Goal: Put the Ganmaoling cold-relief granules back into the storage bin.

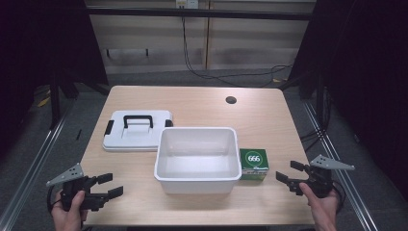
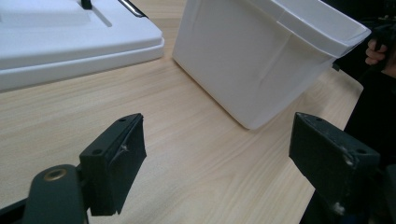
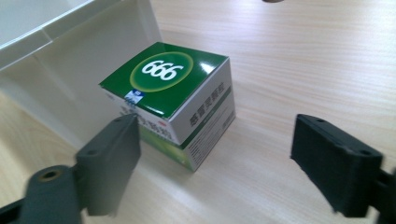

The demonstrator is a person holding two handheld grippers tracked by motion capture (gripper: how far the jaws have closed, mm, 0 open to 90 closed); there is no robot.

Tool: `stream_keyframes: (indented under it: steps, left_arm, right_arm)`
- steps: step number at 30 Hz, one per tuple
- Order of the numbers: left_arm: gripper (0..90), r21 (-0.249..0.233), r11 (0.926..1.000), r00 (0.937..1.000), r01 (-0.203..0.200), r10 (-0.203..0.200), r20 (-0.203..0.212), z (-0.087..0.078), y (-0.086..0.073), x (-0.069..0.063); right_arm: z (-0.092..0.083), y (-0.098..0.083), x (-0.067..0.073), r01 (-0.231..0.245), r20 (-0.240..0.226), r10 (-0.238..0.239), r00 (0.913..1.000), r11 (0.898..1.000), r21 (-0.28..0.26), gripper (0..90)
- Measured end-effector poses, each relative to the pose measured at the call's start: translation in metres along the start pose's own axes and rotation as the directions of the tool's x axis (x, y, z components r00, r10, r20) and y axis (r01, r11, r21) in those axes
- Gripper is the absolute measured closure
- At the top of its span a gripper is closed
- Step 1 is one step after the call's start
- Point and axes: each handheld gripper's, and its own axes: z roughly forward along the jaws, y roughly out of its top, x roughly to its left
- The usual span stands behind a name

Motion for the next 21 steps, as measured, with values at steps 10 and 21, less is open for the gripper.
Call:
stream_keyframes:
  steps: [10, 21]
  left_arm:
    - [18.5, 0.005, 1.0000, 1.0000, 0.002, -0.002, -0.005, 0.0003, -0.0008, 0.0004]
    - [18.5, 0.010, 0.9999, 0.9999, -0.010, 0.010, 0.006, 0.0015, 0.0000, -0.0023]
  right_arm:
    - [-0.0048, -0.0008, 0.0010, 0.017, -0.035, -0.017, 0.9992, 1.000, -0.004, 13.2]
    - [-0.0074, 0.0071, 0.0054, 0.038, -0.093, -0.037, 0.9950, 0.999, 0.009, 13.3]
